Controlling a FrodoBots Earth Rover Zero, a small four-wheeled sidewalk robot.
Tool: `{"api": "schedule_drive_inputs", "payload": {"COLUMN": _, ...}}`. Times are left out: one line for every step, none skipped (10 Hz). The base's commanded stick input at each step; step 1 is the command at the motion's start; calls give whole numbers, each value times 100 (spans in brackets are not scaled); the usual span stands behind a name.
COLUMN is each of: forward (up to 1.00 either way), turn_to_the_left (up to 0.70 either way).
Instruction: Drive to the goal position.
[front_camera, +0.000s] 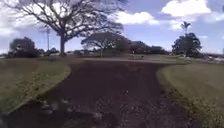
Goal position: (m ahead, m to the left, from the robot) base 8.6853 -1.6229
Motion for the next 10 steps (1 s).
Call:
{"api": "schedule_drive_inputs", "payload": {"forward": 50, "turn_to_the_left": 0}}
{"api": "schedule_drive_inputs", "payload": {"forward": 50, "turn_to_the_left": 0}}
{"api": "schedule_drive_inputs", "payload": {"forward": 50, "turn_to_the_left": 0}}
{"api": "schedule_drive_inputs", "payload": {"forward": 50, "turn_to_the_left": 0}}
{"api": "schedule_drive_inputs", "payload": {"forward": 50, "turn_to_the_left": 0}}
{"api": "schedule_drive_inputs", "payload": {"forward": 50, "turn_to_the_left": 0}}
{"api": "schedule_drive_inputs", "payload": {"forward": 50, "turn_to_the_left": 0}}
{"api": "schedule_drive_inputs", "payload": {"forward": 50, "turn_to_the_left": 0}}
{"api": "schedule_drive_inputs", "payload": {"forward": 50, "turn_to_the_left": 0}}
{"api": "schedule_drive_inputs", "payload": {"forward": 50, "turn_to_the_left": 0}}
